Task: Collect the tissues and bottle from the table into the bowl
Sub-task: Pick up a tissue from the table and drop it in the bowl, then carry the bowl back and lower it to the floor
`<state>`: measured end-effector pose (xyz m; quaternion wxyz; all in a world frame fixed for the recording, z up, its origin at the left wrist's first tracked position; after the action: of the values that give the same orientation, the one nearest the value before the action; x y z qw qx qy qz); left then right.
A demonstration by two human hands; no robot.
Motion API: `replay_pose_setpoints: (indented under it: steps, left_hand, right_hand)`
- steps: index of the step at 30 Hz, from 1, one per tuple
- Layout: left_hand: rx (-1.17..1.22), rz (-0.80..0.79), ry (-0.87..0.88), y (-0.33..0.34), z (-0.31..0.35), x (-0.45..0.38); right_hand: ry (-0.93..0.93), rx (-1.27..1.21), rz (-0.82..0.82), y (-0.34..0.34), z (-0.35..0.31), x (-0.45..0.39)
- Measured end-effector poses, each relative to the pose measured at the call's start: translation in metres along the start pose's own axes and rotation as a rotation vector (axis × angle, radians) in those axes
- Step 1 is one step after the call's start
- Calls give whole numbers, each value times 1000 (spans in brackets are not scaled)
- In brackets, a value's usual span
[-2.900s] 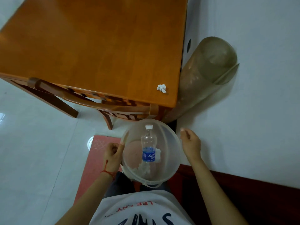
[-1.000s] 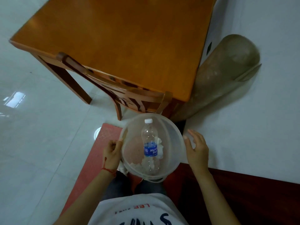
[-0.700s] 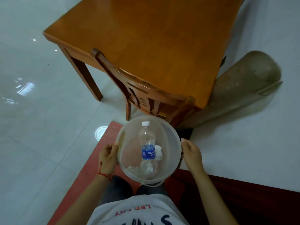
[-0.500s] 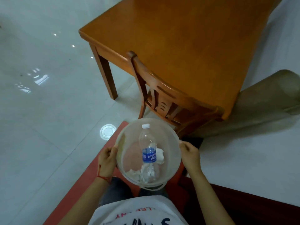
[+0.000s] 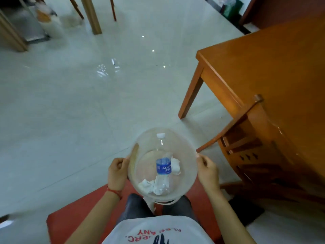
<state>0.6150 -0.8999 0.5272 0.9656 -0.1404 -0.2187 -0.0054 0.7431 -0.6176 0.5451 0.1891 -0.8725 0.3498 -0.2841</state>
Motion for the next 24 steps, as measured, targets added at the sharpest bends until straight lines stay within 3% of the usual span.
replay_pose_setpoints:
  steps: [14,24]
  left_hand:
    - [190,412,-90,-93,4,-67]
    - [228,490,-93,-76,69,-160]
  right_hand:
    - [-277,178,-338,146,-127,-74]
    - [-348,112,-395,188,-219,-170]
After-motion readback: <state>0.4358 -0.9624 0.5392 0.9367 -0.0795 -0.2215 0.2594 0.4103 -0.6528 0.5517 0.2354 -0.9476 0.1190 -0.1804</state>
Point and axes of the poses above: each hand's wrist, its own x-axis away from the middle knuckle, its own y-axis out of the palm, z = x × y, the point moved 7 cm from there along -x, towards the middle knuckle, and after that the axes turned 5 degrees about x, right-handed, at the moved point
